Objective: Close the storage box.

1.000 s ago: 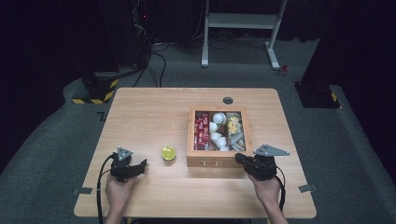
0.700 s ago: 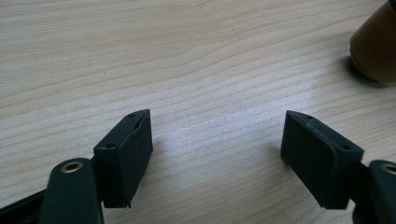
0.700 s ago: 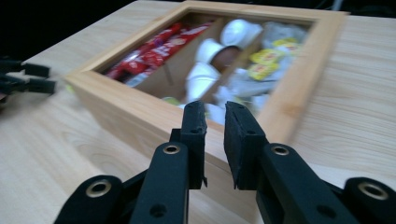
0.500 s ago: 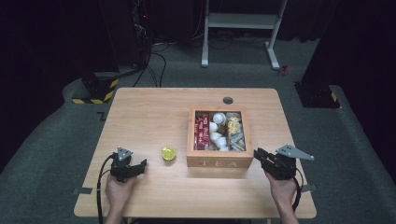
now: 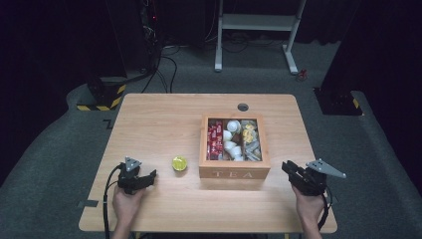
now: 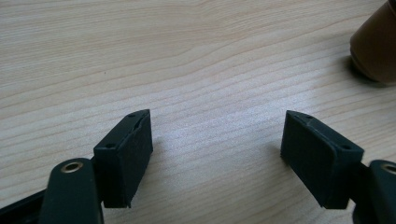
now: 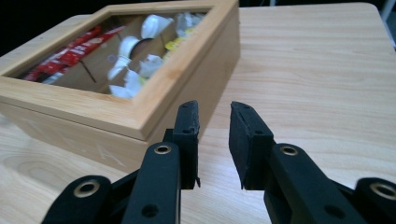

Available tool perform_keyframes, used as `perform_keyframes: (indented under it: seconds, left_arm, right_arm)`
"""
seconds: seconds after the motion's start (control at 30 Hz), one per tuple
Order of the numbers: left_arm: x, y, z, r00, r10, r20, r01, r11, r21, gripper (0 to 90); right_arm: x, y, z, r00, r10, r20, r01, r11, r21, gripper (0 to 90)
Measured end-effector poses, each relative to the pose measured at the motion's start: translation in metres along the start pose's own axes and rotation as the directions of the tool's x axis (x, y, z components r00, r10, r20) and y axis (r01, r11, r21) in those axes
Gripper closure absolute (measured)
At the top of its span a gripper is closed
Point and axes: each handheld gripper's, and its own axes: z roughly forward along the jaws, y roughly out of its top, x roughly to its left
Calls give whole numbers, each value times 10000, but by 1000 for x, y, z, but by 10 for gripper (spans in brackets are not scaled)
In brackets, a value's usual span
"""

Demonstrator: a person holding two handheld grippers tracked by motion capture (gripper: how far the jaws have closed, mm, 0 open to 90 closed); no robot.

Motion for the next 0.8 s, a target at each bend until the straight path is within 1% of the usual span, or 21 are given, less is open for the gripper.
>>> perform_keyframes:
  seconds: [0.07,0.23,0.57,0.7,0.8]
  left_arm:
    - [0,0,0,10000,1,-1,-1,10000,0,253]
    - [0,0,0,10000,5,0,-5,10000,0,253]
    - [0,0,0,10000,4,1,-4,10000,0,253]
    - [0,0,0,10000,2,1,-2,10000,0,253]
    - [0,0,0,10000,2,0,-2,10000,0,253]
  right_arm:
    - [-3,-3,1,9999,144,48,-145,9999,34,714]
    - [-8,-7,7,9994,305,157,-308,9994,176,689]
    - [-20,-17,22,9952,651,736,-711,9940,827,599]
    - [-23,-21,28,9928,685,985,-794,9905,1119,564]
    - [-24,-25,34,9909,618,1192,-774,9883,1312,541]
